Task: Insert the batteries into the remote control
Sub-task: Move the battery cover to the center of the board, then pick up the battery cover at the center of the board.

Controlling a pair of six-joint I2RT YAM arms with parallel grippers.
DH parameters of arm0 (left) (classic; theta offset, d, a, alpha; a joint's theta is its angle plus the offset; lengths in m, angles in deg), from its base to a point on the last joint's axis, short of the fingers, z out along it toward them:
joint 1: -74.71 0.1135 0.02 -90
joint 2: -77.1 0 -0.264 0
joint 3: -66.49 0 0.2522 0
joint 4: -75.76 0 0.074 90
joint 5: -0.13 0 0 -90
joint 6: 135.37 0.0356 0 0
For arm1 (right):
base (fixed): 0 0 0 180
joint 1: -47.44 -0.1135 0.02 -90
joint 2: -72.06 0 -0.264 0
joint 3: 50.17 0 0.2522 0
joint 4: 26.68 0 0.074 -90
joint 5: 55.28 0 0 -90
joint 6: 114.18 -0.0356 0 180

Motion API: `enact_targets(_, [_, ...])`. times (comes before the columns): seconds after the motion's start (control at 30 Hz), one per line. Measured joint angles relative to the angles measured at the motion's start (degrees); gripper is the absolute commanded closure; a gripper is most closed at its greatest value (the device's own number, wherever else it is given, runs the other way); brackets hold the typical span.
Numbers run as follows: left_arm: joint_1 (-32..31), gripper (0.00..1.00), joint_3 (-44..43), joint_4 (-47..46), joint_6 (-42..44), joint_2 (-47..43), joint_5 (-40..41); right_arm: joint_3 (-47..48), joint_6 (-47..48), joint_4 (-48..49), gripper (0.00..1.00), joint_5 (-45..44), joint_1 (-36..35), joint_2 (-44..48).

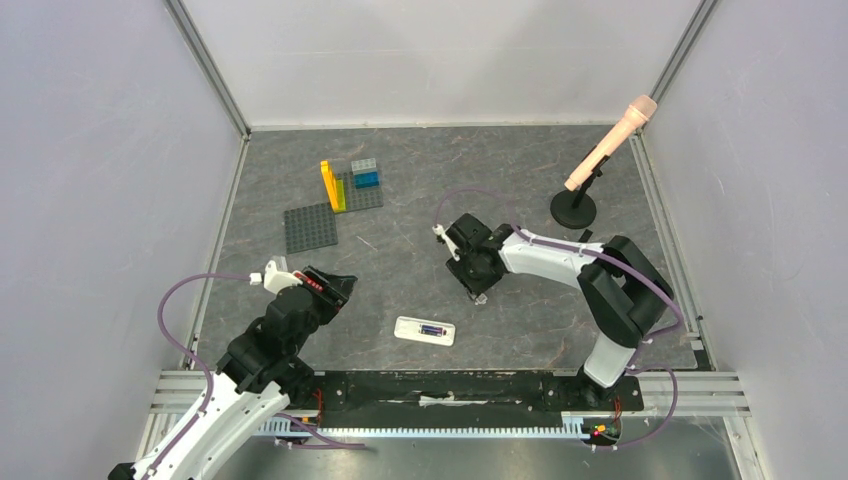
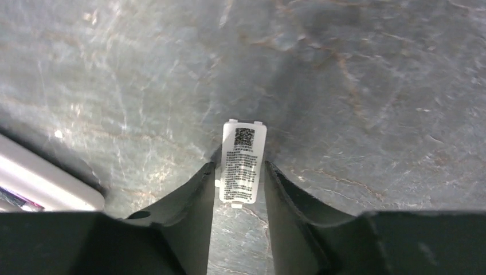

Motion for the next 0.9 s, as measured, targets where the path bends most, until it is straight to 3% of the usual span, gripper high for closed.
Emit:
enact_targets(0.1, [0.0,0.33,0.0,0.0,0.0,0.0,0.0,-1.3,1.8,0.0,0.30,-0.7,-1.8,0.8])
enact_targets(0.23, [0.0,0.33,0.0,0.0,0.0,0.2,0.1,-3.1,3.5,1.3,0.28,-1.7,-3.0,2.3])
enact_targets(0.3, [0.0,0.34,0.0,0.0,0.0,0.3,0.3,-3.8,3.9,1.8,0.34,-1.9,-3.2,2.8])
enact_targets(0.47, [0.0,0.34,0.0,-0.1,0.0,0.3,0.5,-4.0,4.5,2.1,0.63,-1.7,-4.1,2.8])
enact_targets(0.9, [0.0,0.34,0.0,0.0,0.1,0.2,0.7,-4.0,4.6,1.9,0.80,-0.9,-4.6,2.6])
